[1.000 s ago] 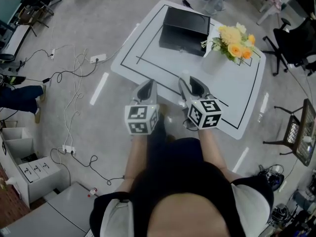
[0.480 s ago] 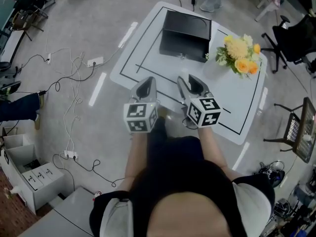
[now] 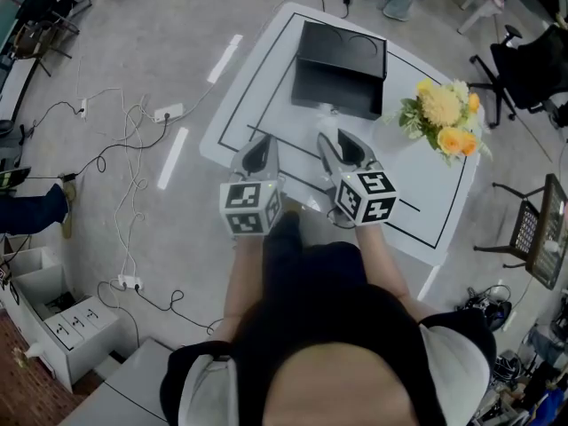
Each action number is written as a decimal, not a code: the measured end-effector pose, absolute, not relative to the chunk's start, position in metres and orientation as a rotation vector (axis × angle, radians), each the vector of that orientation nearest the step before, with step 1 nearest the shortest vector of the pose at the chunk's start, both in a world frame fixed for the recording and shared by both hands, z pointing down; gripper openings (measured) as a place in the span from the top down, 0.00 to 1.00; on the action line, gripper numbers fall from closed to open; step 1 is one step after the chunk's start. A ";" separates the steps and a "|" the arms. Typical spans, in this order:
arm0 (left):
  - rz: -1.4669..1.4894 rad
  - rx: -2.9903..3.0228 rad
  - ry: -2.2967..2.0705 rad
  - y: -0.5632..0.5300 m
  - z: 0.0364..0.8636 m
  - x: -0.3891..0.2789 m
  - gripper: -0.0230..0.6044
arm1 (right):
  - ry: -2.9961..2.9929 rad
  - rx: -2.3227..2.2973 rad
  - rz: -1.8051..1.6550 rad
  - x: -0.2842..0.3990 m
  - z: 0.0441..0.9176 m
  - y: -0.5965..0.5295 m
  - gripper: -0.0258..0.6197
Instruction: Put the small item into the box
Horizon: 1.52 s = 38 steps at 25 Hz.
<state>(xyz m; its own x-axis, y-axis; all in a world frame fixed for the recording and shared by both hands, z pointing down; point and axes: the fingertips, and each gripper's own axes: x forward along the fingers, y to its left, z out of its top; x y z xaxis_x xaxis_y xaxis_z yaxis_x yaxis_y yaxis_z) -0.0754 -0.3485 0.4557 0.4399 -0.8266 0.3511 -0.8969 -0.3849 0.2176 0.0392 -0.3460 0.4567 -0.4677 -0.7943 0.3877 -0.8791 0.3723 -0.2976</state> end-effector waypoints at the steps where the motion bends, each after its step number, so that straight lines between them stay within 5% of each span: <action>1: 0.261 2.324 -1.463 -0.352 0.456 -0.077 0.95 | -2.447 1.511 0.703 0.037 0.457 -0.349 0.75; 38: 0.261 2.299 -1.348 -0.464 0.496 -0.090 0.95 | -2.292 1.665 0.595 0.041 0.472 -0.472 0.75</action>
